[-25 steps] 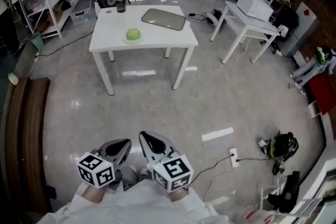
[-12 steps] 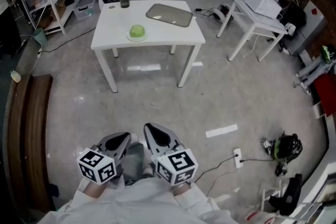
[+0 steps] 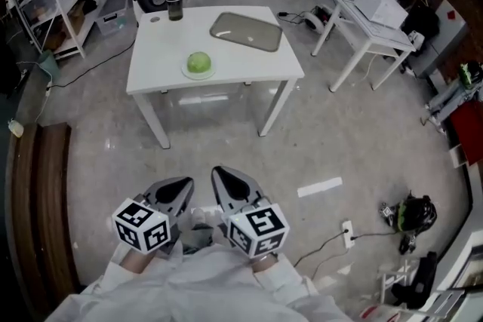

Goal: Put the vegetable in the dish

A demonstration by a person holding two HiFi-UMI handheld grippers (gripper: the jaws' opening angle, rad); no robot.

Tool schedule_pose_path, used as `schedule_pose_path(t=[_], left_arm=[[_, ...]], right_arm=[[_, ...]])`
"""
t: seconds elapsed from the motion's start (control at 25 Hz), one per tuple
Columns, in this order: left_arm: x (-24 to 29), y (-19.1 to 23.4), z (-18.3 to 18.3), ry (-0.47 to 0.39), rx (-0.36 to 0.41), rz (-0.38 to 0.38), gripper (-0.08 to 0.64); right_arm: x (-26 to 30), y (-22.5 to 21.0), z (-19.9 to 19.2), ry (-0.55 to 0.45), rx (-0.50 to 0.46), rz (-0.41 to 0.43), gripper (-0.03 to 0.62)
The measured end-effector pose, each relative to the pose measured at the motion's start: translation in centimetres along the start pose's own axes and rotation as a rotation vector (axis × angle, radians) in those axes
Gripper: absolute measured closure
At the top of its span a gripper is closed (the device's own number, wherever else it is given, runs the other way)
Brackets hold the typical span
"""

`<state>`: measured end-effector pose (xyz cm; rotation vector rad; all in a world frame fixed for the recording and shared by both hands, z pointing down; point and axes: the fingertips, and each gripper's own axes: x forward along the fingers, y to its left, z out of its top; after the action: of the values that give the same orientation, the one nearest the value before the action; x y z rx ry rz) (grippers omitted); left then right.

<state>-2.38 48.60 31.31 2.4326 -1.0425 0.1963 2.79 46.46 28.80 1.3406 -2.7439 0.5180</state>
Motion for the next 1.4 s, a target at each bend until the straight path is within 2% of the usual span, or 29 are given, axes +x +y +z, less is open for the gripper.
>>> schedule_pose_path(t=[0.16,0.44,0.8,1.16,1.4], left_arm=[[1.9,4.2,2.8,0.017,0.013,-0.019,0.551],[4.8,10.4,5.2,0.050,0.037,-0.063,0.551],[7.7,13.4,6.4,0.064,-0.038,-0.098,0.551],[11.2,18.5,7.6,0.071,-0.060,-0.067,0.551],[16.0,20.9,9.7,0.085,-0.059,-0.061,0.551]], right_arm=[[4.9,-1.3,2.2,-0.004,-0.011,-0.018,0.577],[12.0,-3.0,3.4,0.001,-0.013,-0.060,0.577],[15.7,-5.0,3.0,0.078,-0.004,-0.079,0.577],[21.4,-8.1,3.1,0.100,0.004,-0.053,0.577],[25.0,-13.0,4.6,0.118,0.008,-0.053,0.577]])
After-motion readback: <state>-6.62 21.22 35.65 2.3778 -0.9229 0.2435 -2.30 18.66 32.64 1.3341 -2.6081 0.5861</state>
